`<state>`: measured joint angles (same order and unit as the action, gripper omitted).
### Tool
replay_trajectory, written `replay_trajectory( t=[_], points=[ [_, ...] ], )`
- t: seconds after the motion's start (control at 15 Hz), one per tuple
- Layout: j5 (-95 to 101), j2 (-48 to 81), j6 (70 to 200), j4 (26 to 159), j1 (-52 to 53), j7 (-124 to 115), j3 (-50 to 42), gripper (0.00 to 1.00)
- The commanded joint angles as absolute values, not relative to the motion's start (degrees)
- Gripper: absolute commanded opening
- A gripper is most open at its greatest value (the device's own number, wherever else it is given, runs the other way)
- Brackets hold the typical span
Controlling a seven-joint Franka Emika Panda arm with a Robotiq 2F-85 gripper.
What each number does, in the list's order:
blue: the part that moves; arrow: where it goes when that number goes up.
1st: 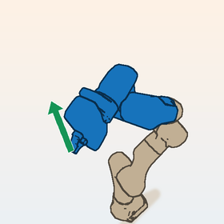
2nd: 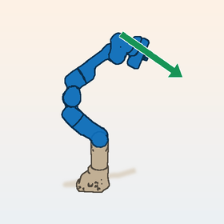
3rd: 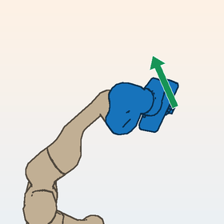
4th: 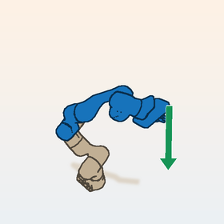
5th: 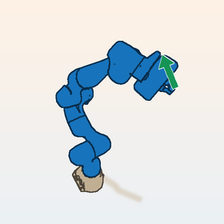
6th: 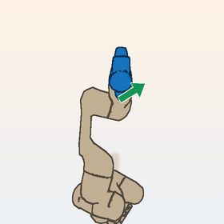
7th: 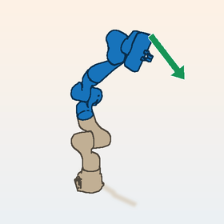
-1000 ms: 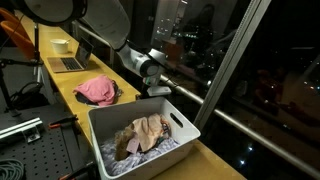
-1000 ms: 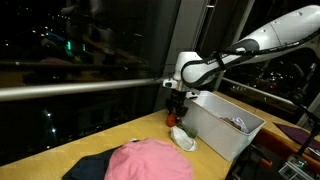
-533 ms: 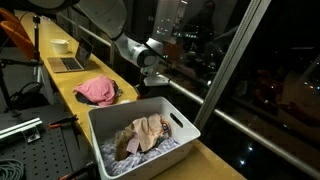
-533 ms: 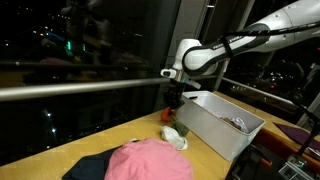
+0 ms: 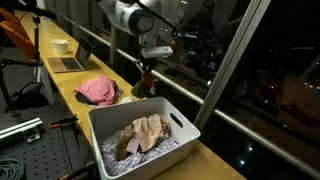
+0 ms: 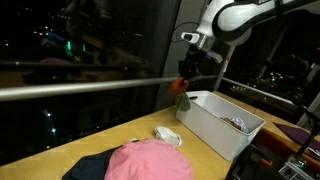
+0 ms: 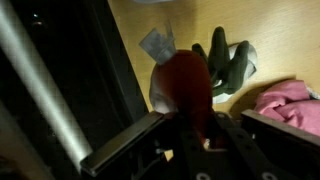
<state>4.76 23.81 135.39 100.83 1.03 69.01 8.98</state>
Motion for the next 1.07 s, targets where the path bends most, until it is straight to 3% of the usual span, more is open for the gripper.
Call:
replay_trajectory(
  t=[0.0,0.33,0.53,0.6,1.0],
  points=[
    [5.2,11.0,137.5,110.7,-1.1,67.8,7.0,0.04],
    [5.4,-0.7,135.4,117.8,-4.6,71.0,1.3,0.04],
    [5.5,-1.3,135.8,119.8,-4.4,71.3,-1.0,0.04],
    [5.7,-1.1,135.8,120.4,-4.0,70.9,-1.2,0.32],
    [9.2,-0.1,134.9,121.5,-1.4,67.8,0.2,0.77]
  ],
)
